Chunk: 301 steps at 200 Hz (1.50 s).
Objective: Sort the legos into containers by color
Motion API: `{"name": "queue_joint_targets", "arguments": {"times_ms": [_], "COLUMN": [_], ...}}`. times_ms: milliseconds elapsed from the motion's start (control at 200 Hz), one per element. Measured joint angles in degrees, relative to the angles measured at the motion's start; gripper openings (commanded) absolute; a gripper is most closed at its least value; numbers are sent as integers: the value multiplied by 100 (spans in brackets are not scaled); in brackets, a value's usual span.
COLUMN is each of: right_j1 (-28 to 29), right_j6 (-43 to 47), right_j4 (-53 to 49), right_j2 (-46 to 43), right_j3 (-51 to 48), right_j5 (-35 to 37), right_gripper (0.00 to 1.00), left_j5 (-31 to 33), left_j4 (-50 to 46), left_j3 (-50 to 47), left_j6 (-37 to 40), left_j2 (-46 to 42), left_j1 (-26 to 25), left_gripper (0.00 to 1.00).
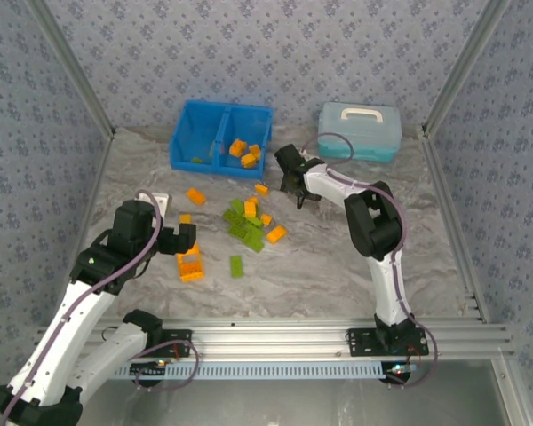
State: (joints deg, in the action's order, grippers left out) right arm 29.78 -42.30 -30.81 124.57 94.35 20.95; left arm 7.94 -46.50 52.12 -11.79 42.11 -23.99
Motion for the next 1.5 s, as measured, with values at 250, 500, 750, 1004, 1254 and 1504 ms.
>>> {"name": "queue_joint_targets", "arguments": {"times_ms": [250, 500, 750, 1004, 1254, 1504], "right_j1": [-57, -57, -9, 470, 772, 568], "right_j6": [90, 404, 837, 1506, 2100, 2398], "right_j4": [136, 254, 365, 599, 470, -164], "right_j2": [214, 223, -352, -1558, -459, 1862], "right_j3": [7, 11, -291, -199, 2168, 5241], "right_j5": [-122, -120, -131, -236, -487, -776], "right_gripper": [46, 34, 31, 34, 34, 38], "left_j5": [0, 2, 2, 7, 24, 50], "left_j4": [0, 0, 0, 2, 0, 0], "left_j3": [-2, -2, -2, -7, -9, -11], "left_j6": [0, 0, 0, 0, 0, 0], "left_j2": [0, 0, 2, 0, 0, -22], "left_j1": [0, 0, 0, 0, 11, 11], "left_gripper": [99, 99, 99, 99, 99, 99]}}
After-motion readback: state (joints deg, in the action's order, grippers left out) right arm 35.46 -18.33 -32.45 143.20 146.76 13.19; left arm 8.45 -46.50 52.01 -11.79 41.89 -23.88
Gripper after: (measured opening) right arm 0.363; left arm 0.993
